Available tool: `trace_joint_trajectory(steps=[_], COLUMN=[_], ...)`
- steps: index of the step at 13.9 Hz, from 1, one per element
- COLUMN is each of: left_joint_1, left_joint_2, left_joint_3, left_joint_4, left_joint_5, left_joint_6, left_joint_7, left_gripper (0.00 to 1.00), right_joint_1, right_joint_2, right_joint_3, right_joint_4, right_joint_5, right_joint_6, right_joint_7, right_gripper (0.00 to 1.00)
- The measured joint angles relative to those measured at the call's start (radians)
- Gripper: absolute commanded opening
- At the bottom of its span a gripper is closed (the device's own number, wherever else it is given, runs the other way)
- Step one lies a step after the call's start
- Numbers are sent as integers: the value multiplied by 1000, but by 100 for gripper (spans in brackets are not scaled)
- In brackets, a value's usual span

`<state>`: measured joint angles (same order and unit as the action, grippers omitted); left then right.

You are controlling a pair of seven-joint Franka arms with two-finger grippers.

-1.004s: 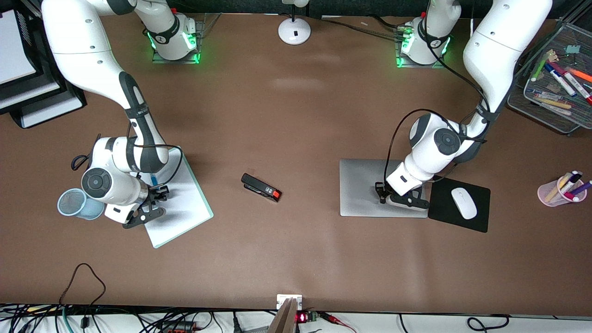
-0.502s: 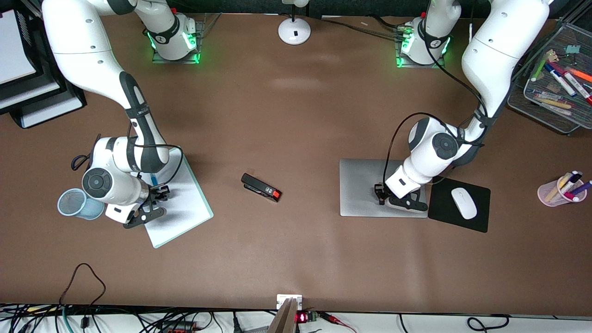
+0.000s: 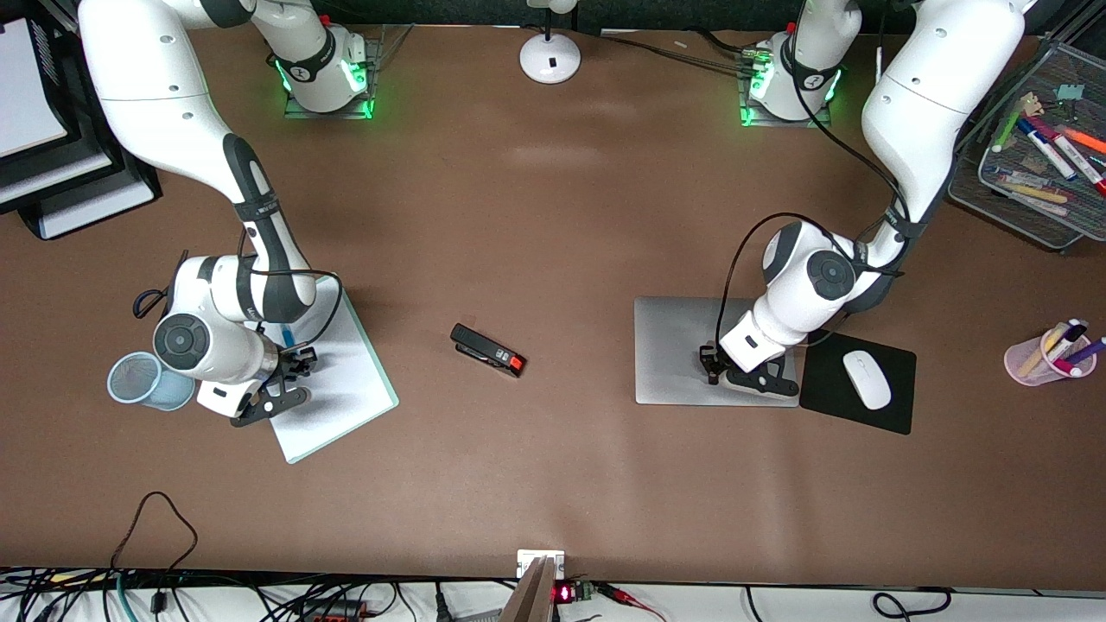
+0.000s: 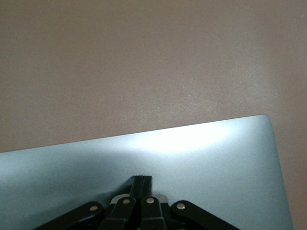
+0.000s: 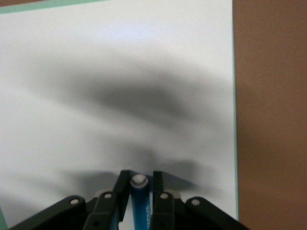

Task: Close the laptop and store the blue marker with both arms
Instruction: 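Press the laptop lid shut with the left gripper while the right gripper lifts the marker, then carry the marker to the clear cup while the left gripper withdraws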

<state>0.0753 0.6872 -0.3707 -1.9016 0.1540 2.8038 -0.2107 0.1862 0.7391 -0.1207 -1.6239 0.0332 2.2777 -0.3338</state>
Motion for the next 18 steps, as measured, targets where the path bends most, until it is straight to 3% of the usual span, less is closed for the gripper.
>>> trace_joint_trajectory(steps=[5,10,12,13,14,16,18], left_joint_1=[3,3,3,3,3,2,3], left_joint_2=[-34,-191,-236,-251,-265,-290,-317], left_joint_3=[2,0,-2,-3,-5,-8,-9], left_joint_4=[30,110,175,201,217,230,233], left_joint_5=[2,2,2,2,2,2,2], left_joint_6=[-98,-444,-596,-649,-688,-743,-780], left_joint_7=[1,1,1,1,1,14,39], left_gripper=[1,10,22,43,73,100,100], right_joint_1=[0,0,1,1,1,2,-7], right_joint_2=[0,-31,-76,-105,-133,-178,-207], right_joint_3=[1,1,5,12,18,24,23], right_joint_4=[0,18,25,31,40,77,135], right_joint_5=[0,0,0,0,0,1,1], right_joint_6=[-1,-1,-18,-37,-68,-140,-213], right_joint_7=[-1,-2,-5,-13,-31,-103,-205], right_gripper=[11,1,0,0,0,0,0])
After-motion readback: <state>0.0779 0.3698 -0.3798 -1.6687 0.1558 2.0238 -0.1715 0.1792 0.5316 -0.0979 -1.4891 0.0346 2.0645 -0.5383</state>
